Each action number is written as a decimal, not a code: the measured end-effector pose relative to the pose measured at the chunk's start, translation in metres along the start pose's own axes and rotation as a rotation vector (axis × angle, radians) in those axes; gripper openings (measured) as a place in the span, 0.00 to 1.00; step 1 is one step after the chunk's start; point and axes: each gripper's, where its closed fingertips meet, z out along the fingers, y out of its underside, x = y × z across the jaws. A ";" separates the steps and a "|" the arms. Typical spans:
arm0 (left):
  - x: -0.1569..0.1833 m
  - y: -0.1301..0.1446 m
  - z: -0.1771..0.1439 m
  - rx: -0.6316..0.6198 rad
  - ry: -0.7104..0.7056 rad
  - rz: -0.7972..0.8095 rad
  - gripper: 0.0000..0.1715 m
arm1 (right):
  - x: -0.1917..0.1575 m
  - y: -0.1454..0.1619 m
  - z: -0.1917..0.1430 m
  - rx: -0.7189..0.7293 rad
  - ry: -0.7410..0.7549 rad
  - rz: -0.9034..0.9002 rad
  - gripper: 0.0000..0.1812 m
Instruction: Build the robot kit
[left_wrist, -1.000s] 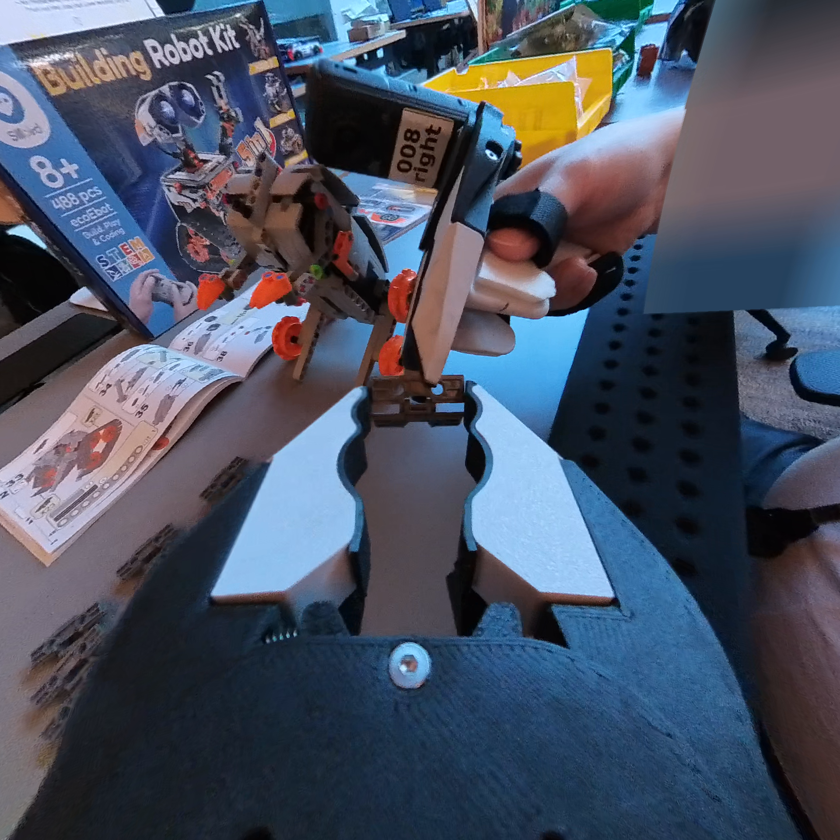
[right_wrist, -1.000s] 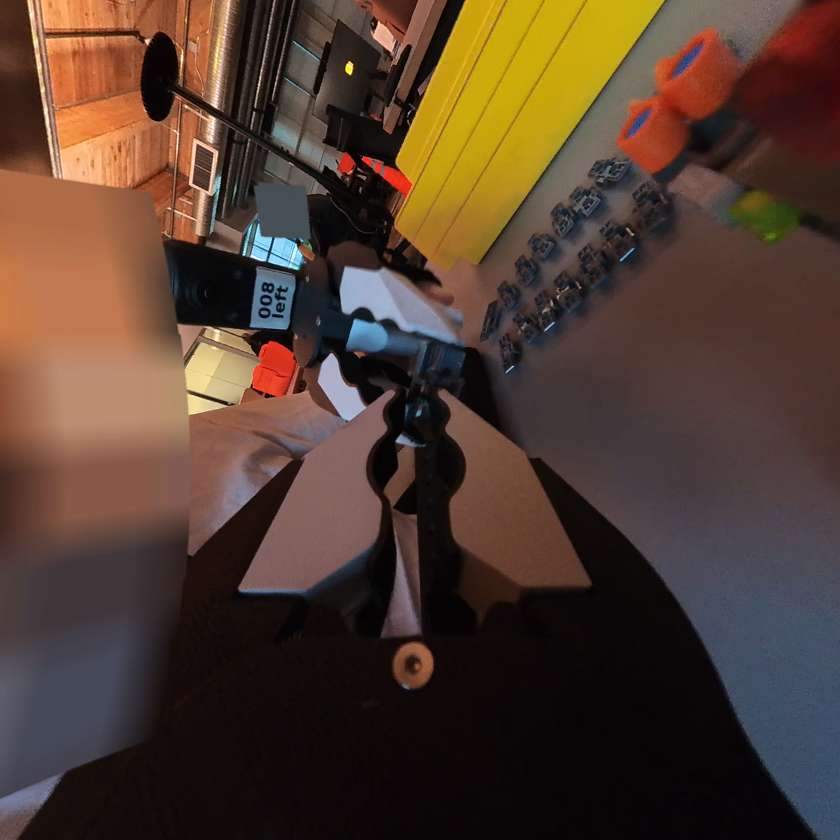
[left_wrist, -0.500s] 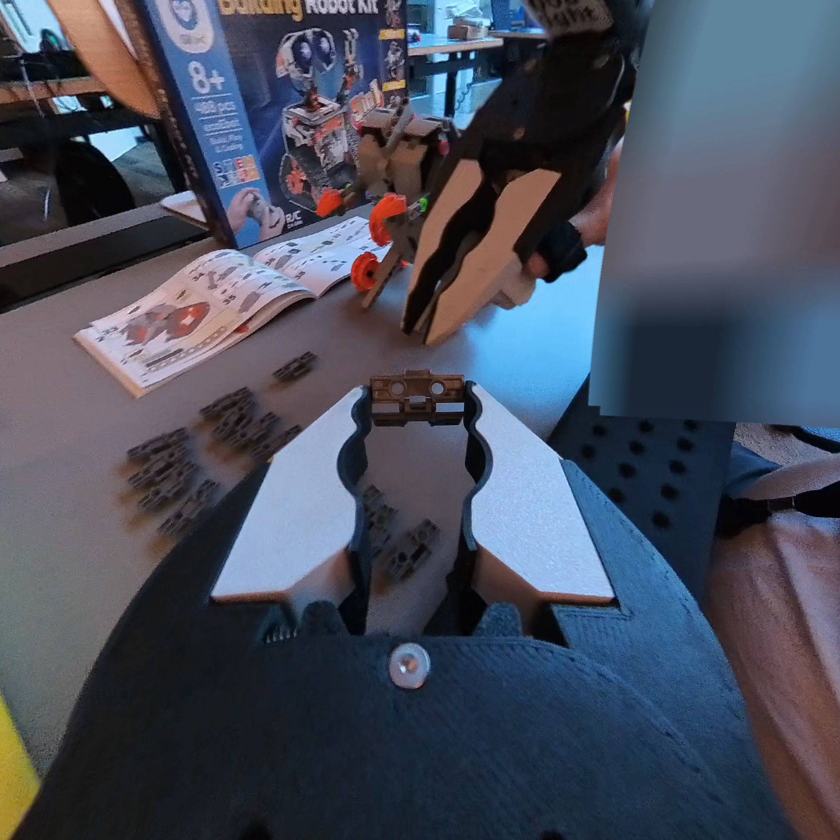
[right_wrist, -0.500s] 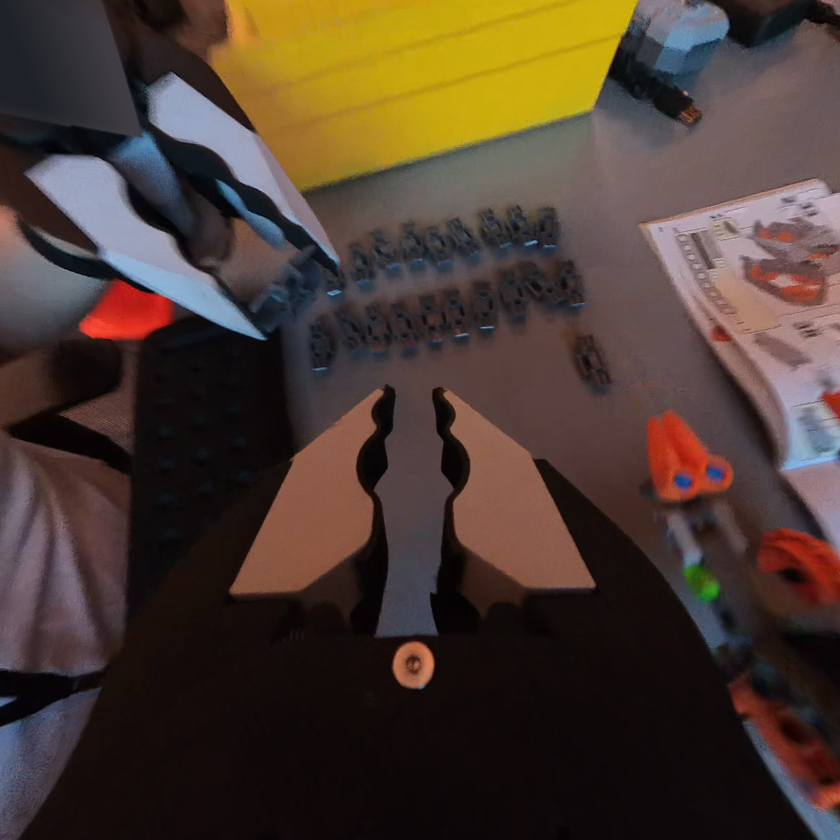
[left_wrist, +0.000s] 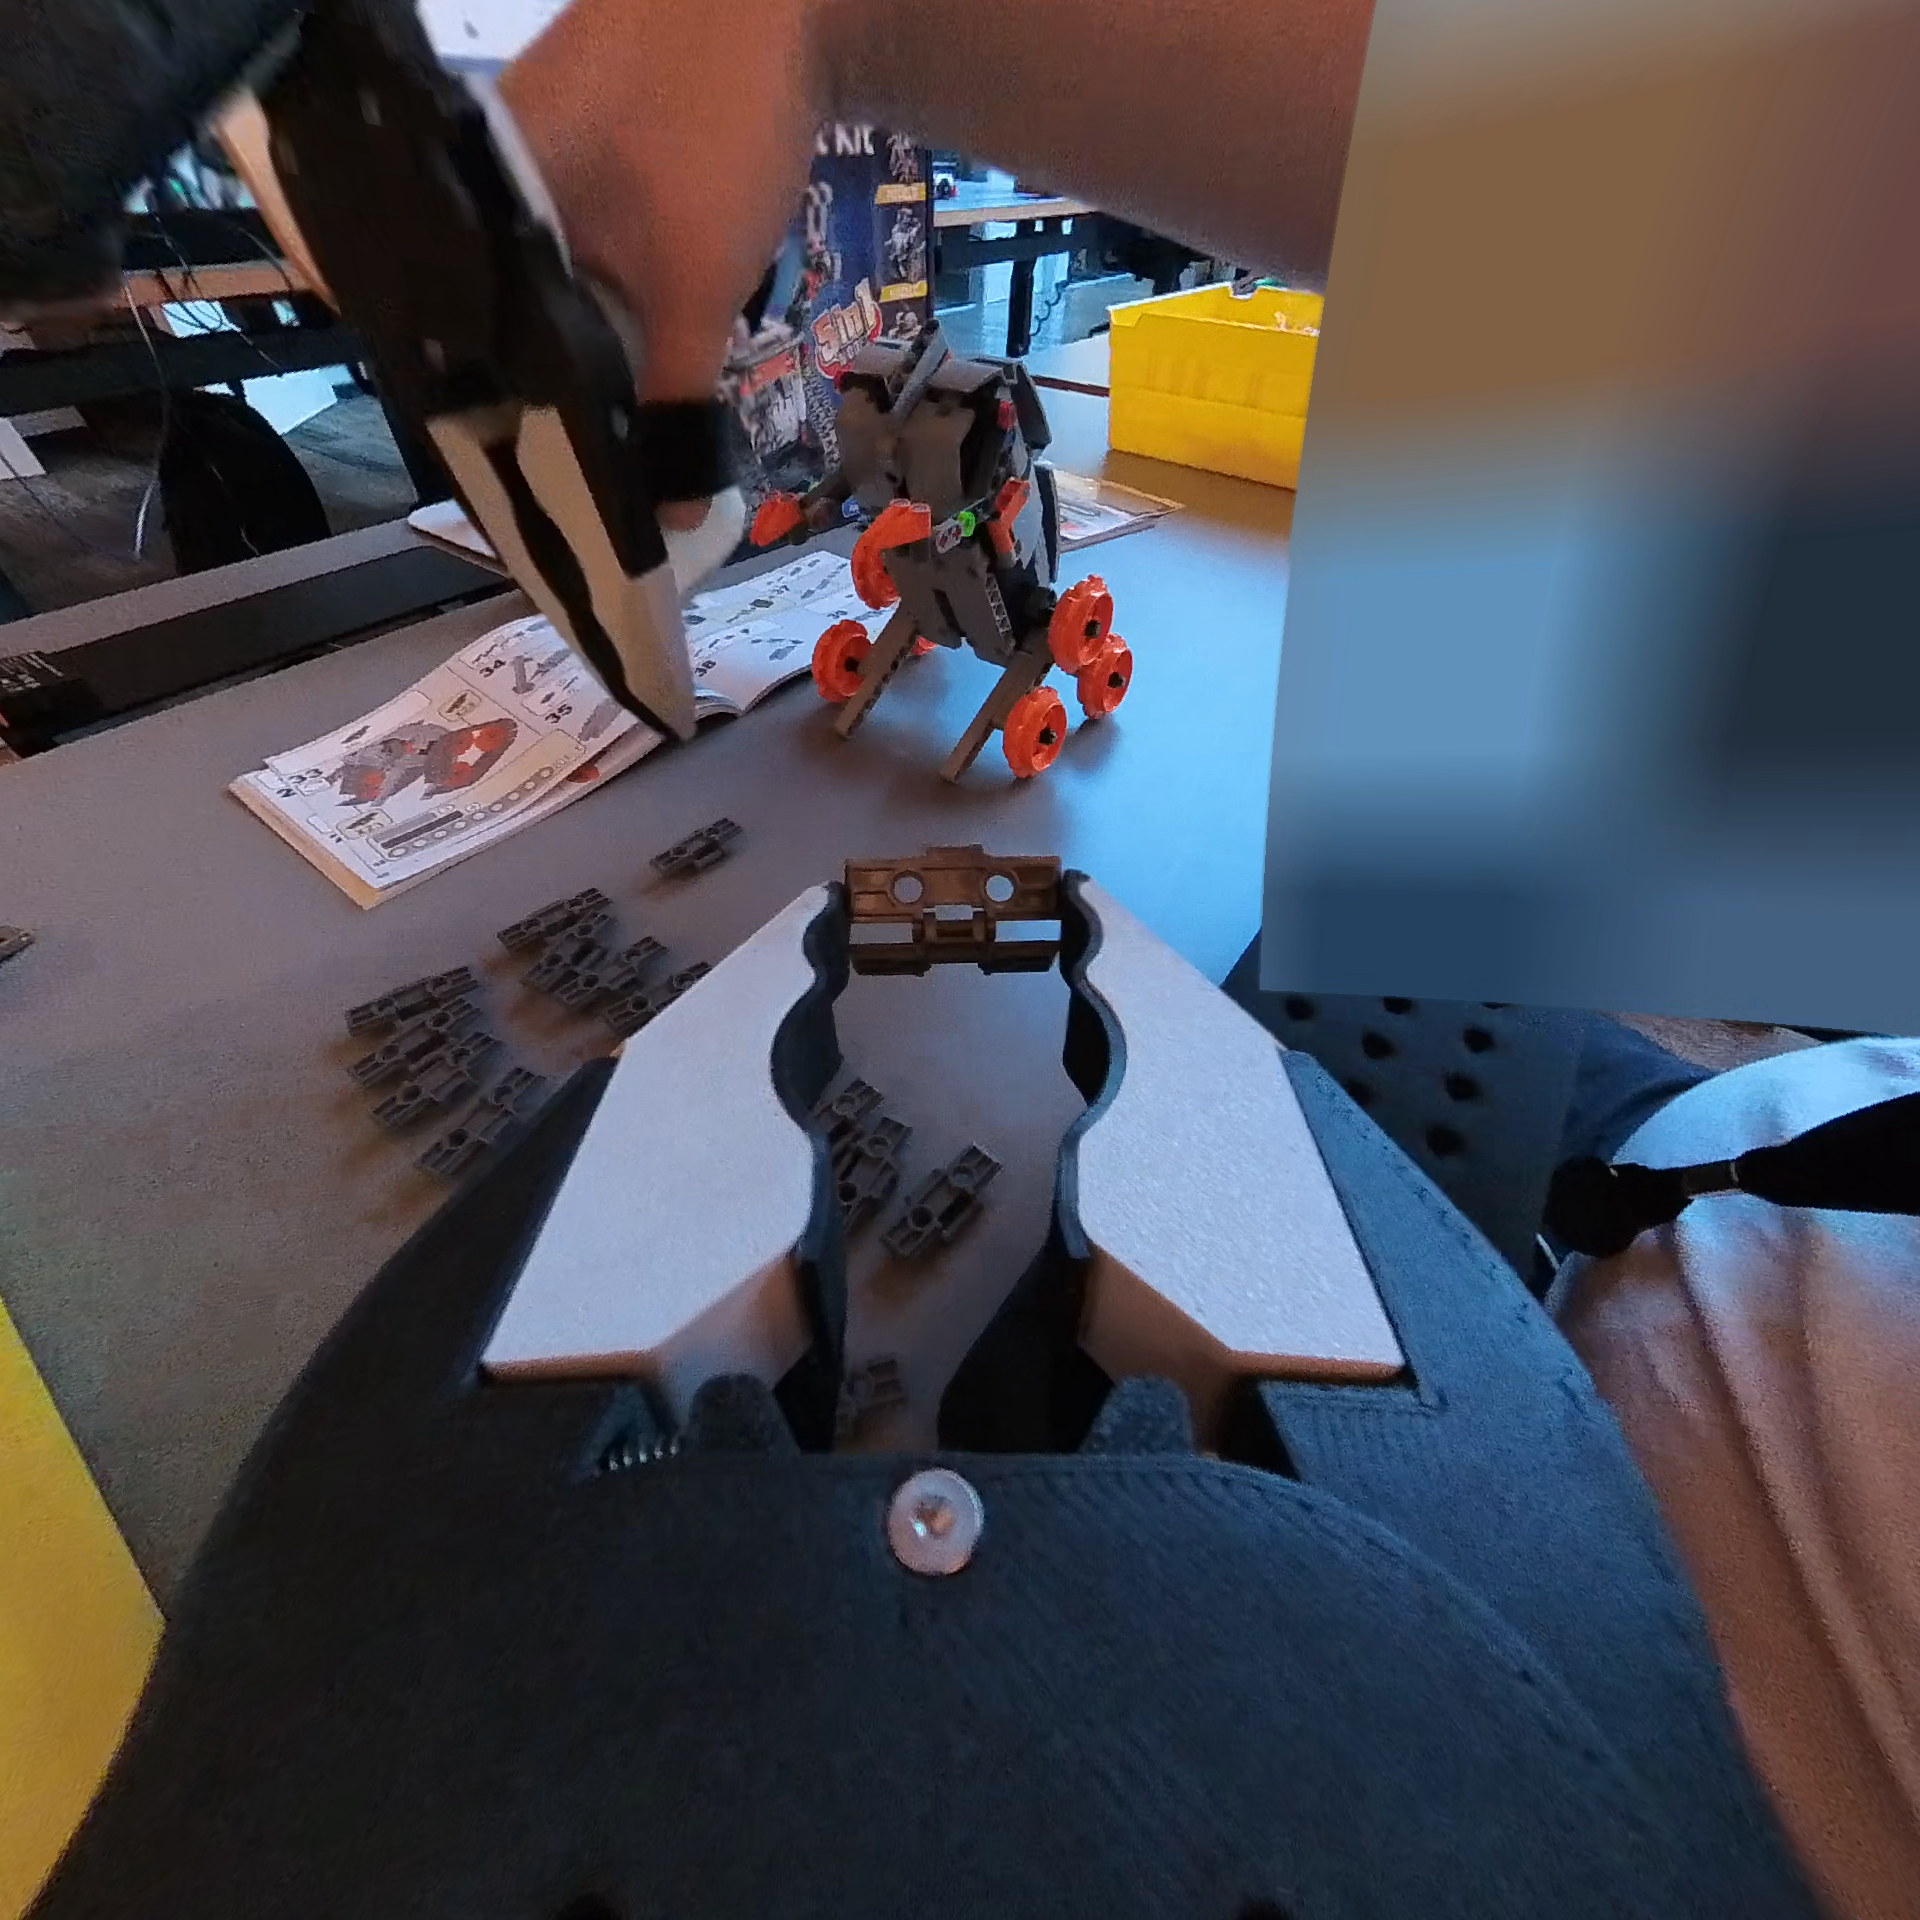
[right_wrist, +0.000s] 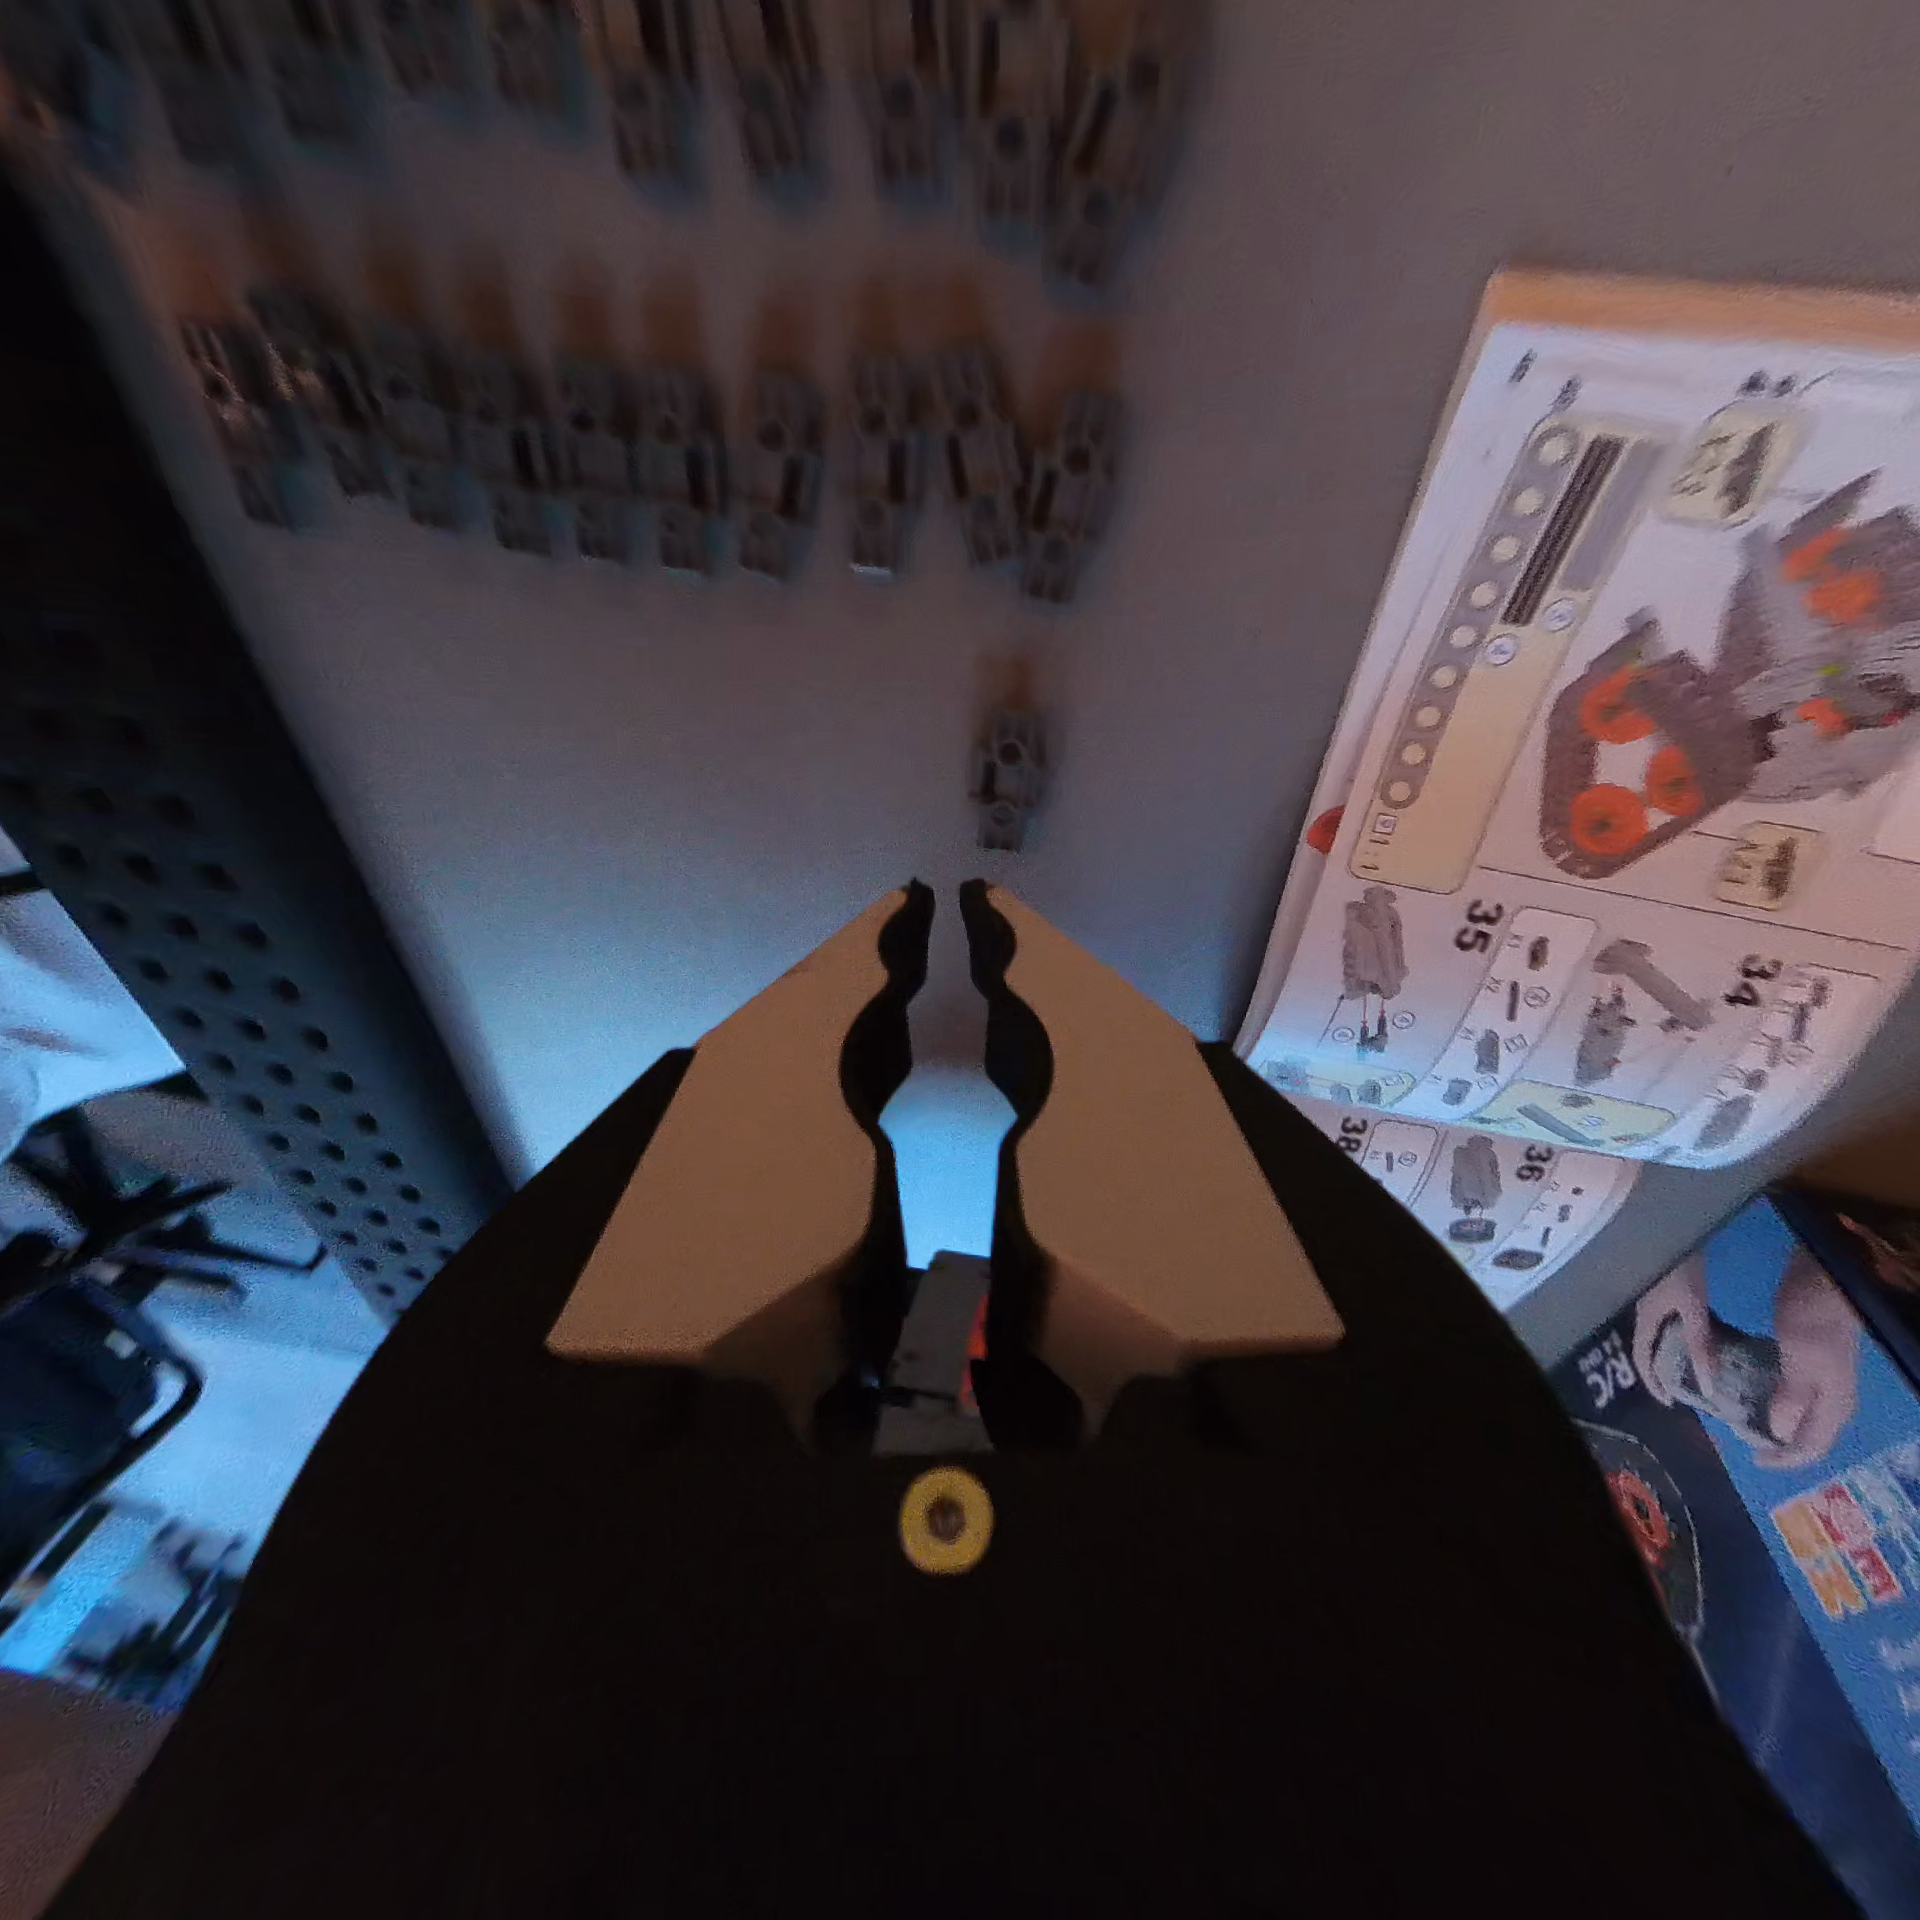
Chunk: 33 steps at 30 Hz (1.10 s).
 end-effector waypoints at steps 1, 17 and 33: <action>0.000 -0.001 -0.001 0.008 0.005 -0.005 0.23 | 0.003 0.001 0.007 -0.015 -0.036 0.002 0.03; -0.004 -0.016 -0.011 0.231 0.136 -0.120 0.23 | 0.004 0.002 0.053 -0.045 -0.297 0.049 0.07; -0.008 -0.024 -0.015 0.266 0.136 -0.164 0.23 | -0.026 0.002 0.008 0.049 -0.070 -0.047 0.00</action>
